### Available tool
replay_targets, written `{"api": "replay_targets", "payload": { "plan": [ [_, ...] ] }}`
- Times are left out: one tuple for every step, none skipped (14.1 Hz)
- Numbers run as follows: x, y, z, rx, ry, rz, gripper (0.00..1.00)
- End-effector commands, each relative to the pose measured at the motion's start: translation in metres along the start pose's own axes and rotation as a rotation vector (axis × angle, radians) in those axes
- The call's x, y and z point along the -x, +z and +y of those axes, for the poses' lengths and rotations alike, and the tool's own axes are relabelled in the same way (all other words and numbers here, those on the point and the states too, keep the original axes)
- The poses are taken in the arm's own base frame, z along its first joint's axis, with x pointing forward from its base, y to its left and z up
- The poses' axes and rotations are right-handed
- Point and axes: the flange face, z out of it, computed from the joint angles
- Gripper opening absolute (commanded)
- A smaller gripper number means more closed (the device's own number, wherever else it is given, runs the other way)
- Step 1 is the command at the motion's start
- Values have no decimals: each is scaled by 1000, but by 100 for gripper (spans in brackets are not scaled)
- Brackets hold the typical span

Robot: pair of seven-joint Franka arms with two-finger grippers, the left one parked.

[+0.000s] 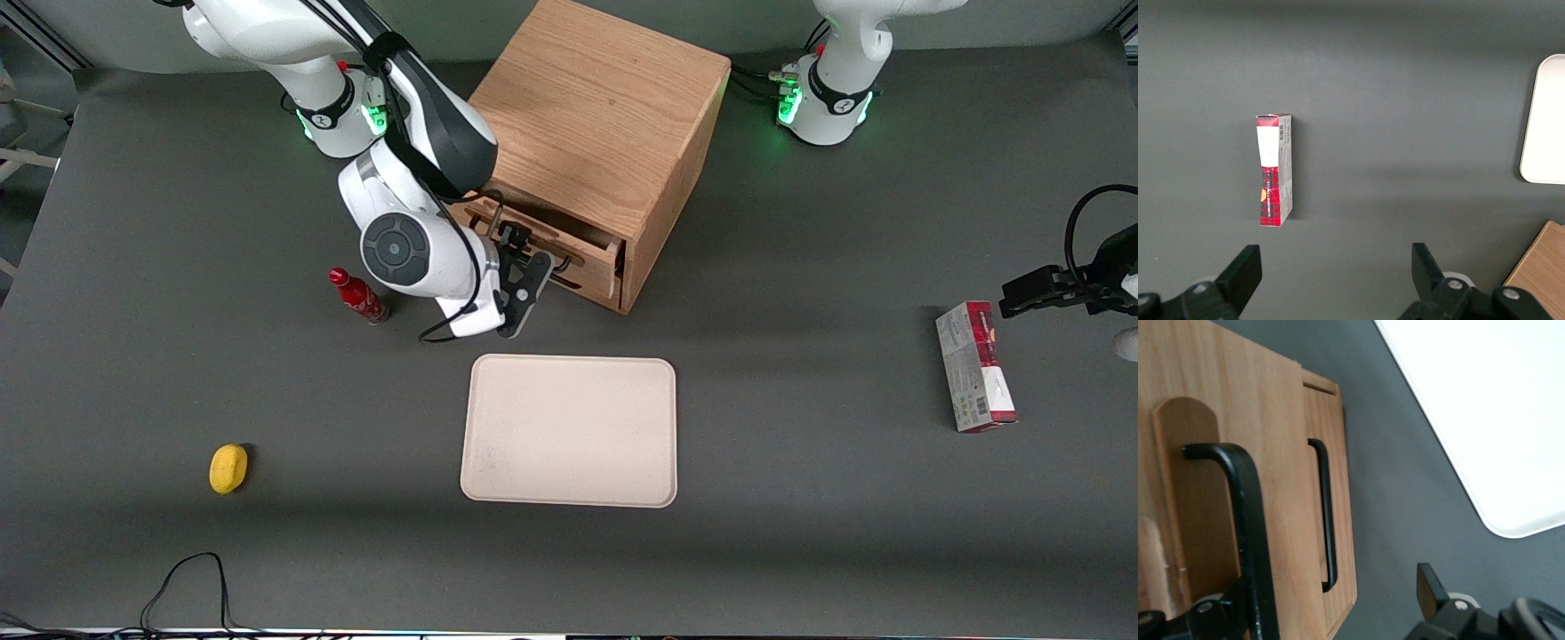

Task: Open upper drawer
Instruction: 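Pull the upper drawer outward by its handle with the right gripper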

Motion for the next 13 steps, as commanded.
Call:
{"api": "replay_targets", "payload": {
  "plan": [
    [6,-4,11,8,-1,21,100],
    [7,-7,14,12,2,24,100],
    [7,-8,15,12,4,27,100],
    [8,-15,21,20,10,38,100],
    [7,-16,26,23,16,42,100],
    [6,-20,27,28,16,49,100],
    [7,-24,32,34,23,57,100],
    [5,-24,35,37,25,60,100],
    [4,-28,37,42,25,67,100],
    [3,-29,42,49,30,68,100],
    [3,-34,48,60,35,75,100],
    [2,-35,52,64,38,77,100],
    [2,-40,57,74,41,84,100]
  ]
}}
